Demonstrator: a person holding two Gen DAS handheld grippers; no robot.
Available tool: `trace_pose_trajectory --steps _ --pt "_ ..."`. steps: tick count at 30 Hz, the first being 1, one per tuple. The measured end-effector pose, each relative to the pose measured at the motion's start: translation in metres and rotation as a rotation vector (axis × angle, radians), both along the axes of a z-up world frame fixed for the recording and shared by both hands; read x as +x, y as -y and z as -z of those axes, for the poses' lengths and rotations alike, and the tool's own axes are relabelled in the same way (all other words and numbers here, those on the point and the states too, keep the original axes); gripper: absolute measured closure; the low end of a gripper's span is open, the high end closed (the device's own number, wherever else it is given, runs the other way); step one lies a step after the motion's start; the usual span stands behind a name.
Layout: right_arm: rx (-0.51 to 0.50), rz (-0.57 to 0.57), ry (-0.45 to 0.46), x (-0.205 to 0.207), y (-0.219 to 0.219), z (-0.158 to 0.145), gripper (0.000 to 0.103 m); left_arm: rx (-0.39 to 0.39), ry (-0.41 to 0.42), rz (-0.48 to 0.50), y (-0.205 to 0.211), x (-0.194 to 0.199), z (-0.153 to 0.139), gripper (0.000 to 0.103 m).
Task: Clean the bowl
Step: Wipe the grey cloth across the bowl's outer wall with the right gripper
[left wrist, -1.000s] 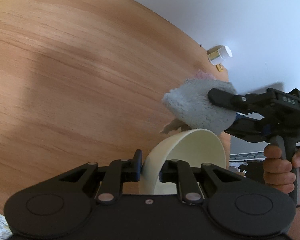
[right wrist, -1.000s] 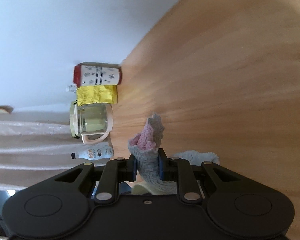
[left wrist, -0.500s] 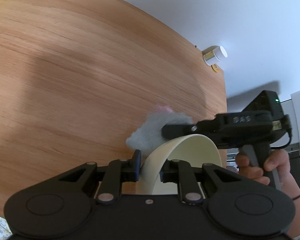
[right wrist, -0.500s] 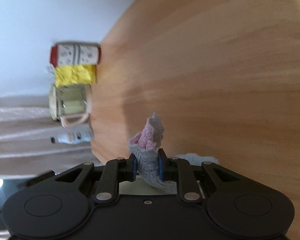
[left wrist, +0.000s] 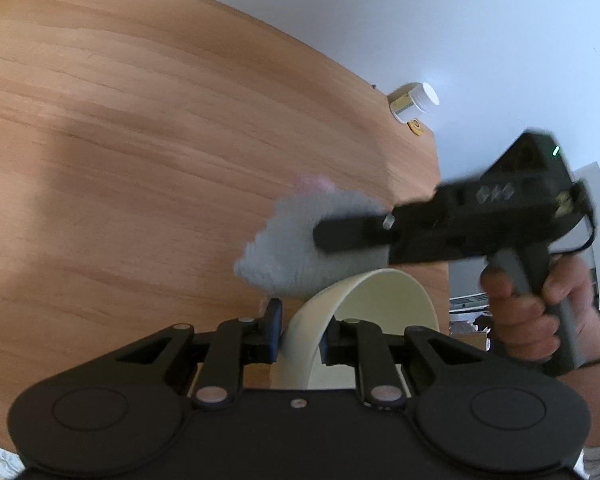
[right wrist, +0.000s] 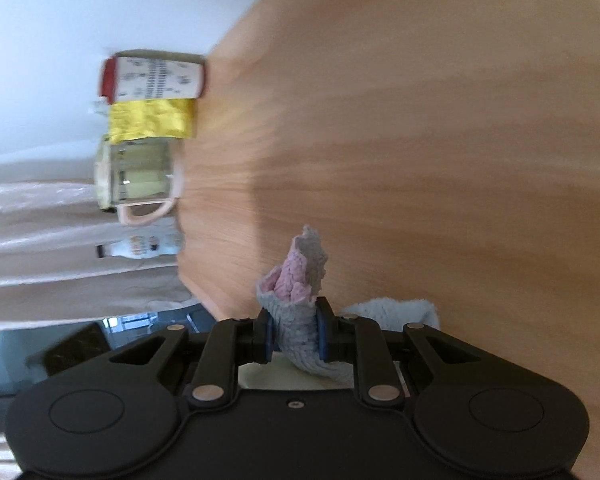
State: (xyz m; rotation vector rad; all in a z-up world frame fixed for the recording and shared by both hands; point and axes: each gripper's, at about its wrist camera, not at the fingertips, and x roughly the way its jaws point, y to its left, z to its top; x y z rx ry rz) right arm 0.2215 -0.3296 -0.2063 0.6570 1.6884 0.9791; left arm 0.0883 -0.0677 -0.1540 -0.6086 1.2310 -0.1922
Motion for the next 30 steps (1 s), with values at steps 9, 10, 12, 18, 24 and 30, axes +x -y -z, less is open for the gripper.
trace_pose_trajectory --steps 9,10,12,18,24,30 --pt "0.066 -0.102 0.092 0.005 -0.022 -0.046 0.081 0.015 0.015 0.015 0.002 -0.001 -0.002 0.086" --pt "0.063 -0.105 0.087 0.006 -0.023 -0.045 0.081 0.015 0.018 0.015 0.002 -0.001 -0.003 0.086" --pt "0.051 -0.118 0.067 0.009 -0.027 -0.038 0.081 0.014 0.026 0.022 0.003 -0.001 -0.004 0.086" --pt "-0.007 -0.189 0.007 0.008 -0.038 -0.010 0.081 0.018 0.023 0.037 0.005 -0.005 -0.006 0.086" --pt "-0.030 -0.232 -0.033 0.008 -0.041 0.009 0.081 0.019 0.020 0.041 0.005 -0.004 -0.007 0.086" --pt "-0.012 -0.253 -0.004 0.006 -0.042 0.000 0.081 0.012 0.017 0.027 0.005 0.000 -0.005 0.086"
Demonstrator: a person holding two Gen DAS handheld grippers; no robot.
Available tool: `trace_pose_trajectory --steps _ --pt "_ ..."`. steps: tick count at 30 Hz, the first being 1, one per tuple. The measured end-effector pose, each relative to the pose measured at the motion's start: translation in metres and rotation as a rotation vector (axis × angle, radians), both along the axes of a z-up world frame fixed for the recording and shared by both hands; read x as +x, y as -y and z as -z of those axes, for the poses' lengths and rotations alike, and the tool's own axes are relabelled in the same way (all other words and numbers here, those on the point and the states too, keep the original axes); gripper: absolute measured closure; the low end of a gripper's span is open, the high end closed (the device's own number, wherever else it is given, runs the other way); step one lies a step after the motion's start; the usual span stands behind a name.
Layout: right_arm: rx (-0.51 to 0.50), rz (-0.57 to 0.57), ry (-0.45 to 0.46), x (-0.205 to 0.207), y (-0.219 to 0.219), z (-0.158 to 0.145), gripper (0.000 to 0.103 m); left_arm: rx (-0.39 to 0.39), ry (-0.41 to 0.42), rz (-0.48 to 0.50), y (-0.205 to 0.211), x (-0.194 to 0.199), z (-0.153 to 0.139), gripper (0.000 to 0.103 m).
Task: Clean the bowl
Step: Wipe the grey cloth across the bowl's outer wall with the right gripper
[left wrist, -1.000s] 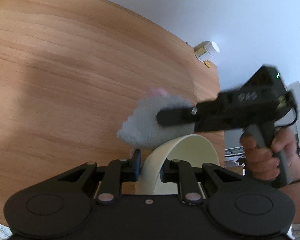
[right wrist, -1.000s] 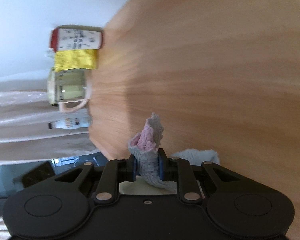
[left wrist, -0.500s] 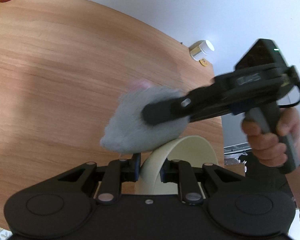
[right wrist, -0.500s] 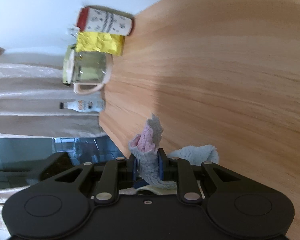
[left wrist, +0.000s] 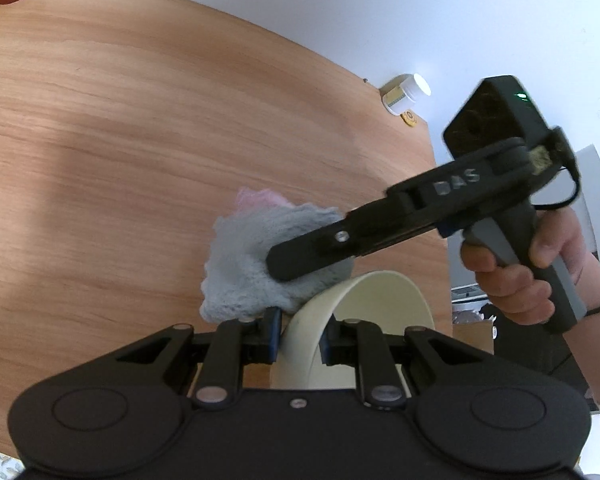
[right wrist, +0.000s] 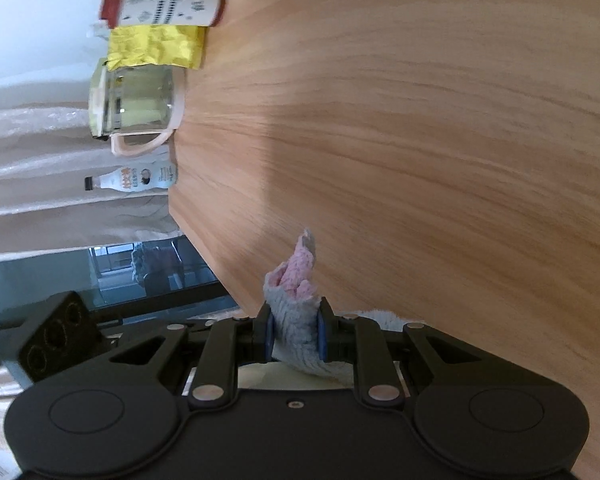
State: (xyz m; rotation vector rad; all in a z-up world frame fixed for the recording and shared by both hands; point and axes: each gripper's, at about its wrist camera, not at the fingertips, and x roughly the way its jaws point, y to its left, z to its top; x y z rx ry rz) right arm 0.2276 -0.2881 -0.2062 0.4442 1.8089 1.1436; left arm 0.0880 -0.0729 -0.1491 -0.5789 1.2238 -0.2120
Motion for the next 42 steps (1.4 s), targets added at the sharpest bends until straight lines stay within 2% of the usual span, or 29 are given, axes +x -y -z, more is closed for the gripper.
trace_pose_trajectory --steps 6,12,19,24,28,34,37,42 --pt "0.099 0.060 0.013 0.008 0.010 -0.026 0.081 -0.002 -0.009 -0.028 -0.003 0.003 0.003 0.086" --pt "0.133 0.097 0.056 0.011 0.020 -0.044 0.081 -0.022 -0.005 -0.055 -0.006 0.004 0.004 0.086" --pt "0.066 0.198 -0.009 0.012 0.039 -0.009 0.081 -0.064 -0.013 -0.110 -0.017 -0.001 0.009 0.086" --pt "0.036 0.294 -0.100 -0.001 0.055 0.024 0.081 -0.074 -0.005 -0.133 -0.022 -0.002 0.008 0.086" --pt "0.006 0.303 -0.128 -0.011 0.055 0.038 0.081 -0.080 -0.012 -0.141 -0.024 -0.001 0.011 0.086" --pt "0.050 0.373 -0.134 -0.012 0.062 0.033 0.079 -0.094 0.006 -0.167 -0.028 0.000 0.009 0.086" --pt "0.090 0.422 -0.118 -0.007 0.070 0.022 0.079 -0.090 0.003 -0.187 -0.029 0.000 0.010 0.086" --pt "0.166 0.489 -0.091 0.002 0.080 0.001 0.079 -0.126 0.007 -0.248 -0.036 -0.001 0.014 0.086"
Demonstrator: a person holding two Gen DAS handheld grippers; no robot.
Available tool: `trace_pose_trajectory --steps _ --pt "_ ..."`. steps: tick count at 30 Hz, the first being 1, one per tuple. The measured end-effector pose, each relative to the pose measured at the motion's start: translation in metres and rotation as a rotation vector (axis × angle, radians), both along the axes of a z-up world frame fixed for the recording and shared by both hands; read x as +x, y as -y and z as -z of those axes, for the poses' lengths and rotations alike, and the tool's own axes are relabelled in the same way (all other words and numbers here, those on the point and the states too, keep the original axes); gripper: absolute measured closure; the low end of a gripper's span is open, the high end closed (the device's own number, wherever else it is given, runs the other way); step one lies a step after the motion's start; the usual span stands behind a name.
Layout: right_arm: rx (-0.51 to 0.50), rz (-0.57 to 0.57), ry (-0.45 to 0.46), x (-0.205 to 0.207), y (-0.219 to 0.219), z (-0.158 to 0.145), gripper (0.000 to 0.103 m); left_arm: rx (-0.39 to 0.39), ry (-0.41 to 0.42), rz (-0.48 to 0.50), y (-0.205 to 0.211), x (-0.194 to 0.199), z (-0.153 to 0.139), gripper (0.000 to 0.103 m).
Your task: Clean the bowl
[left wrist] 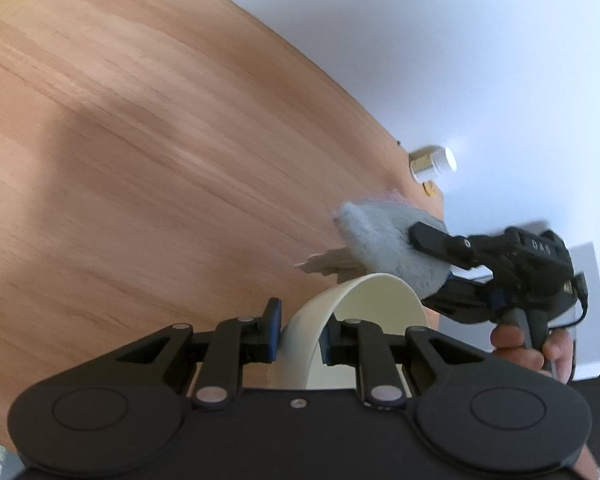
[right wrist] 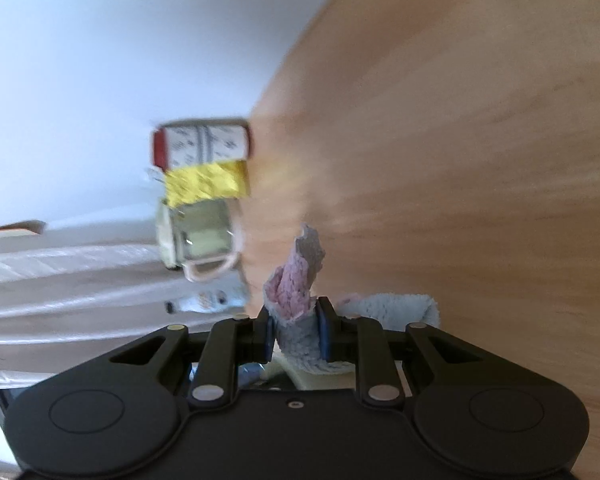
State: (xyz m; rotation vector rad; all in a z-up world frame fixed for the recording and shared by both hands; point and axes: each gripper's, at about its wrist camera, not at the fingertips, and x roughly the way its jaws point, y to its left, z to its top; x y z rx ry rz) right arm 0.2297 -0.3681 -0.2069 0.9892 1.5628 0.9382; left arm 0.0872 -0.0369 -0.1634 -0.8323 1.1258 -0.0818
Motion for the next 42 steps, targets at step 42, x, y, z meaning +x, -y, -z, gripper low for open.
trace_pose_trajectory --steps 42 --pt "-0.012 0.397 -0.246 -0.059 0.030 0.042 0.080 -0.083 0.009 -0.266 -0.019 -0.006 0.011 0.084"
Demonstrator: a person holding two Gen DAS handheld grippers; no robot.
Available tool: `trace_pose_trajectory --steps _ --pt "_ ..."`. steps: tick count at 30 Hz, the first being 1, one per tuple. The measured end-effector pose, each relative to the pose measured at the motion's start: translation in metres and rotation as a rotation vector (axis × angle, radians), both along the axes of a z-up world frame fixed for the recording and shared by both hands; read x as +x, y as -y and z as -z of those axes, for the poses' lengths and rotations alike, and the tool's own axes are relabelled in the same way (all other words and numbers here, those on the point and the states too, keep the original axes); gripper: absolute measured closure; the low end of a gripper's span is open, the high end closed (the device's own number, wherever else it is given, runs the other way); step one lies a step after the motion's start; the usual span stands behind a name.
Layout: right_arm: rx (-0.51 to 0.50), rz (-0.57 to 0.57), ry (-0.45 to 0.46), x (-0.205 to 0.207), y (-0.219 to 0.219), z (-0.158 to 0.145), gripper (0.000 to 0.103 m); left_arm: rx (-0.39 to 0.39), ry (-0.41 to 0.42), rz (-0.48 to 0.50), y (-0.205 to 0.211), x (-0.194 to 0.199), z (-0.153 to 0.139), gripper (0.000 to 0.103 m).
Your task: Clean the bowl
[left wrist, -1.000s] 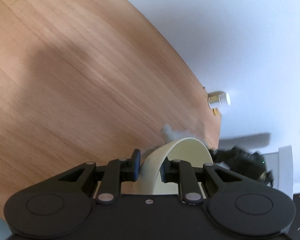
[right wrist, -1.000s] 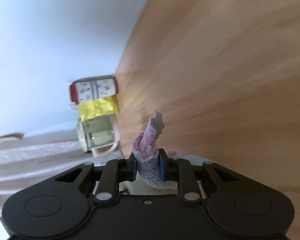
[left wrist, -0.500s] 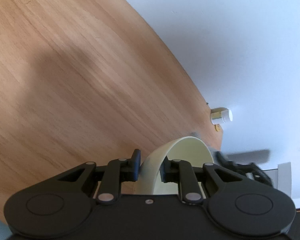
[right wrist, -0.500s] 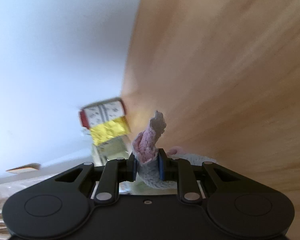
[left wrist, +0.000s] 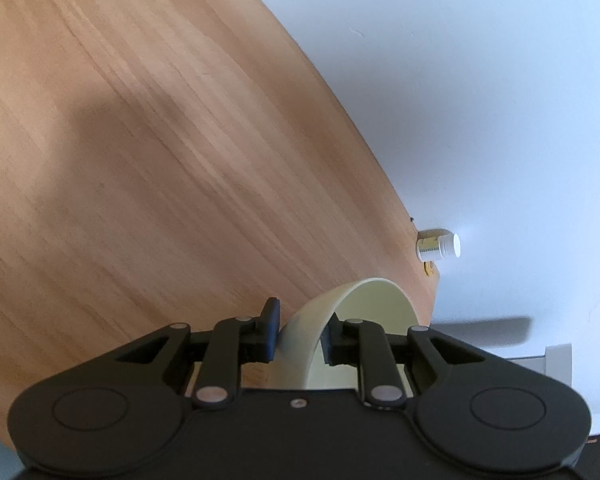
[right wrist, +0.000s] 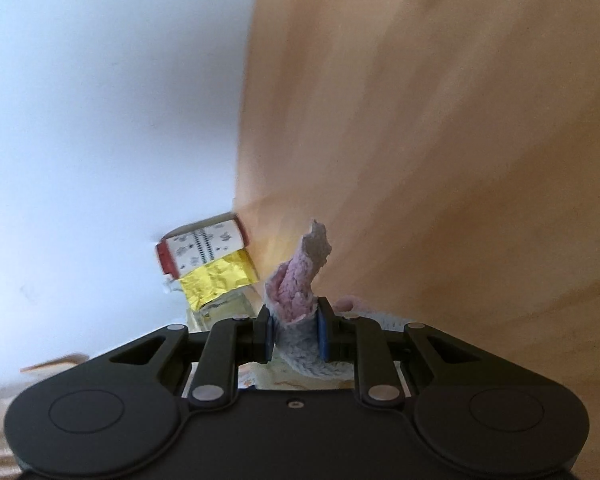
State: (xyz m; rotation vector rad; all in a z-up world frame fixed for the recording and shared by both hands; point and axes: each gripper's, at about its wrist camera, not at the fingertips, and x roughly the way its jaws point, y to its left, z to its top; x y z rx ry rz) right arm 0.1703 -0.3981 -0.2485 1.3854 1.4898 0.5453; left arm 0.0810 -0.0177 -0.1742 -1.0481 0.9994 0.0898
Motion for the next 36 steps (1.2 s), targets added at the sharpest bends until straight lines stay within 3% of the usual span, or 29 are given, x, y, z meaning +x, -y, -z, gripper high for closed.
trace_pose_trajectory --steps 6,10,17,23,28,31,36 --pt "-0.007 -0.011 -0.010 -0.005 -0.007 0.004 0.080 0.009 -0.001 -0.037 -0.002 -0.003 0.001 0.085" --pt "0.011 -0.002 0.038 -0.001 -0.001 -0.011 0.080 0.044 0.009 -0.038 -0.001 -0.002 -0.001 0.085" --pt "0.034 0.011 0.111 0.002 0.005 -0.041 0.080 0.022 0.006 -0.072 -0.003 -0.003 0.002 0.084" --pt "0.007 -0.016 0.103 -0.008 0.010 -0.031 0.080 -0.002 -0.011 -0.101 -0.006 -0.003 0.001 0.084" --pt "0.003 -0.061 0.148 -0.018 0.006 -0.026 0.080 -0.016 -0.010 -0.099 -0.008 -0.003 0.003 0.084" --pt "-0.001 -0.078 0.182 -0.020 0.008 -0.028 0.080 -0.005 0.006 -0.091 -0.006 -0.002 0.002 0.085" --pt "-0.028 -0.146 0.343 -0.018 0.008 -0.065 0.081 -0.009 0.013 -0.095 -0.008 0.000 0.000 0.085"
